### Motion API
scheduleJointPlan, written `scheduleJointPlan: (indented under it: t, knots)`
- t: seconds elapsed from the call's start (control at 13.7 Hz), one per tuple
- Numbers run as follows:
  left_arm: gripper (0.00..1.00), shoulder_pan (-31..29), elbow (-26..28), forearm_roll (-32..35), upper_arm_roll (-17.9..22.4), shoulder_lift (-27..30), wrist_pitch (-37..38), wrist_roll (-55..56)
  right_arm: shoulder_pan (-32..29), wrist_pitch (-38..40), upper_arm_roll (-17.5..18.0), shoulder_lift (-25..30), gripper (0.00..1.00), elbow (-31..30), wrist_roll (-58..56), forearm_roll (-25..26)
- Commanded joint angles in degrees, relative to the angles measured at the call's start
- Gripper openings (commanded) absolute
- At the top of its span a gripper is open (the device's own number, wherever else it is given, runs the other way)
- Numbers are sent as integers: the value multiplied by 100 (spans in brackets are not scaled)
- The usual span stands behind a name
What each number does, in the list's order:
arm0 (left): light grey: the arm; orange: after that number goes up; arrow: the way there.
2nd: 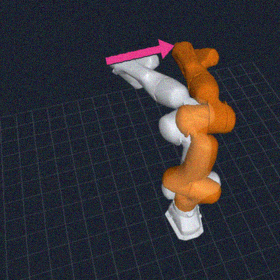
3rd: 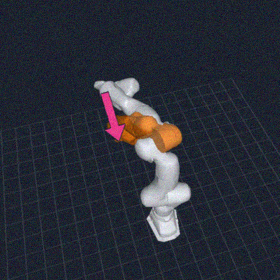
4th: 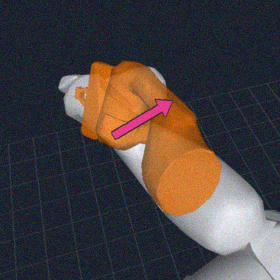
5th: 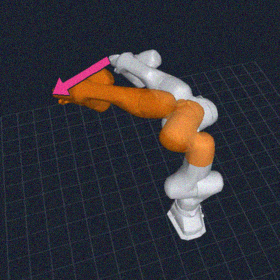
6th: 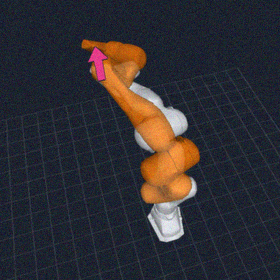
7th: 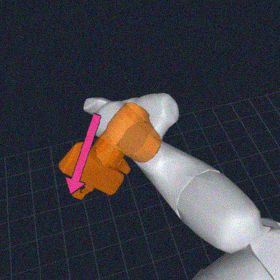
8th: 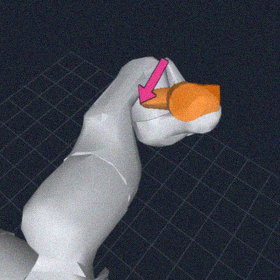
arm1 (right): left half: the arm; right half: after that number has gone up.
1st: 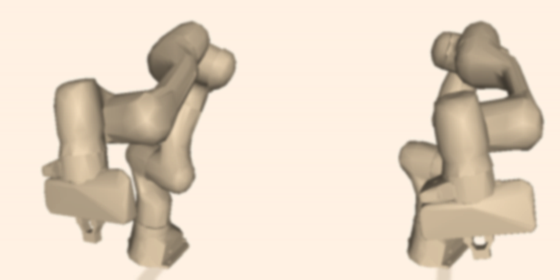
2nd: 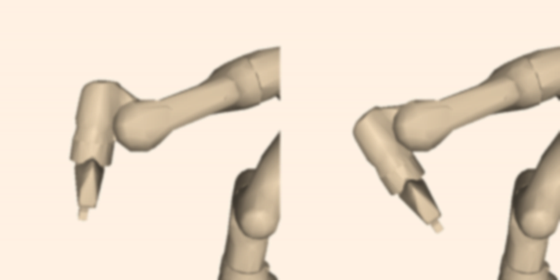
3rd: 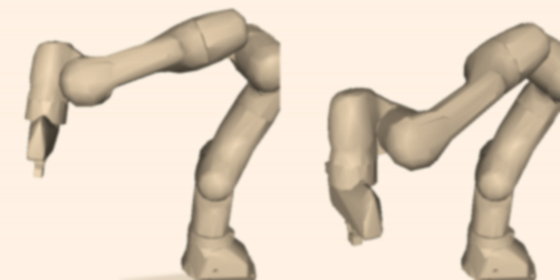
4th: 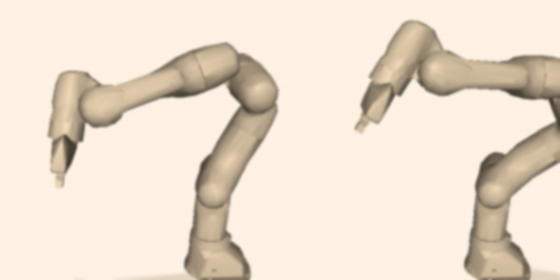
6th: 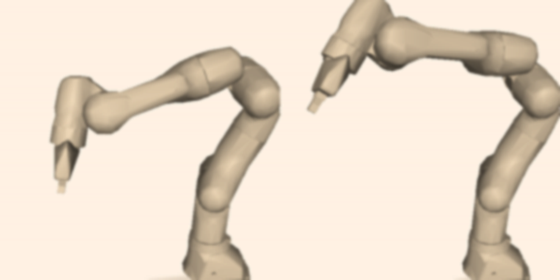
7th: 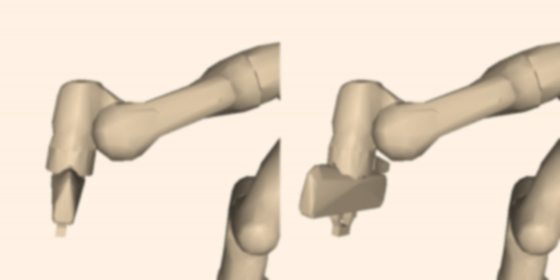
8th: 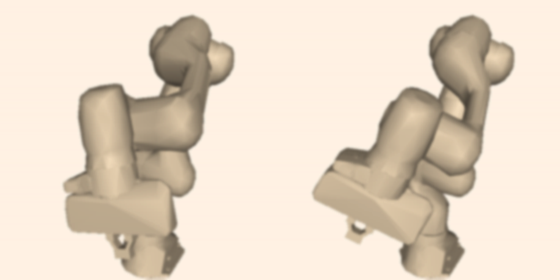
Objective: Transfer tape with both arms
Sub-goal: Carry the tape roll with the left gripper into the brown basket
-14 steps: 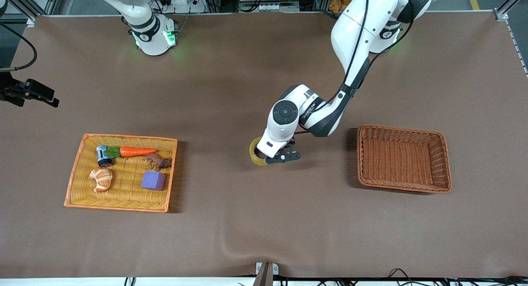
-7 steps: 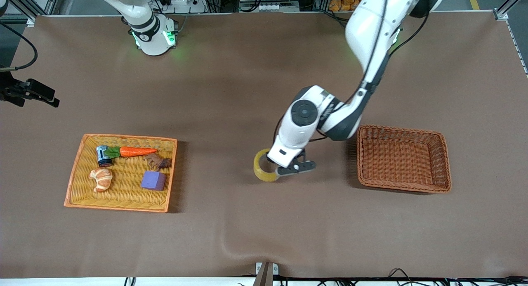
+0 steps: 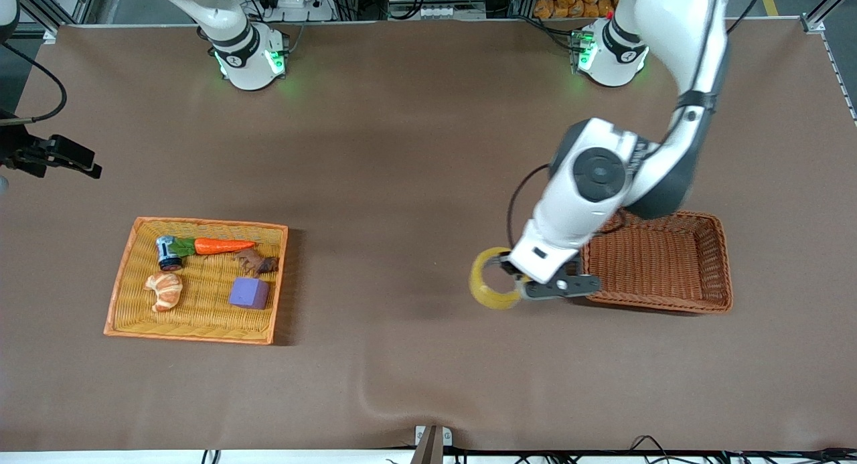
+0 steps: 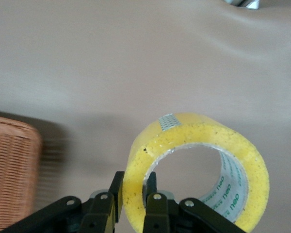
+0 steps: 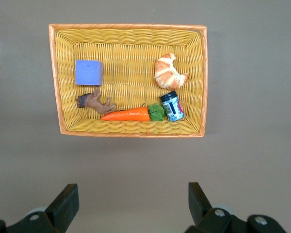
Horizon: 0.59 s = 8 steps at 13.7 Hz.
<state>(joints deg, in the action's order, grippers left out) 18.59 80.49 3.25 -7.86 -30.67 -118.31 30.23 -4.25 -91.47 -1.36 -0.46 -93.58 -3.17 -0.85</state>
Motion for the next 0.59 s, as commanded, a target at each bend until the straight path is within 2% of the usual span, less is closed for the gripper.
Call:
scheduleJointPlan:
  t: [0.0, 0.22, 0.51]
  knots:
    - [0, -557, 334, 53, -84, 525, 483, -971, -49, 24, 57, -68, 100, 138, 80, 6]
    - [0, -1242, 1027, 53, -120, 1035, 590, -2228, -84, 24, 57, -86, 100, 156, 71, 6]
    - [0, -2060, 1548, 106, -120, 1046, 573, -3529, -67, 24, 57, -121, 100, 147, 80, 6]
